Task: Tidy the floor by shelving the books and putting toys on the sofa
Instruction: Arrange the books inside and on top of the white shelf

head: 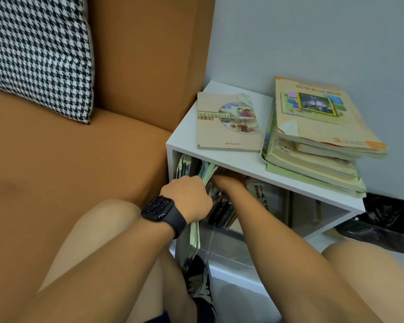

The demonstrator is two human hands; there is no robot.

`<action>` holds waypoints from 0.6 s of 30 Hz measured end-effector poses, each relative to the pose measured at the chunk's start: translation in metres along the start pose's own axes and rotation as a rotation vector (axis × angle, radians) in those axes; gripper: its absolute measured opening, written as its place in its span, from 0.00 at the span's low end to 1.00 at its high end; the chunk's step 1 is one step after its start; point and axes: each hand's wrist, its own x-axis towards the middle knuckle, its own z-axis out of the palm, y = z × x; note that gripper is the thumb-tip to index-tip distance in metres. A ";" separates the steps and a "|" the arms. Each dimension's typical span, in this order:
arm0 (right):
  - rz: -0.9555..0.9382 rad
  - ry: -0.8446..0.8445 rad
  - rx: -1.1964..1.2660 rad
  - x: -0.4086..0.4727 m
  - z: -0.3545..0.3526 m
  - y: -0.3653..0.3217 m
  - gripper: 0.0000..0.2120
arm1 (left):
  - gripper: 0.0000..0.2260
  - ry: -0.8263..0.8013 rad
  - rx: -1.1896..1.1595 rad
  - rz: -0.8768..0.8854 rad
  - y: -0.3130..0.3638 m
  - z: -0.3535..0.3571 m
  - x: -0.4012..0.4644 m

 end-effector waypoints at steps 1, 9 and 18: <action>-0.003 -0.017 0.022 0.006 -0.002 0.002 0.26 | 0.10 0.002 -0.001 0.000 0.000 0.001 0.001; 0.123 0.080 0.072 0.007 -0.012 0.021 0.47 | 0.09 0.015 -0.051 -0.031 -0.007 0.001 0.015; -0.054 -0.029 0.042 0.002 0.000 -0.012 0.23 | 0.08 0.019 -0.004 -0.036 -0.009 0.001 0.022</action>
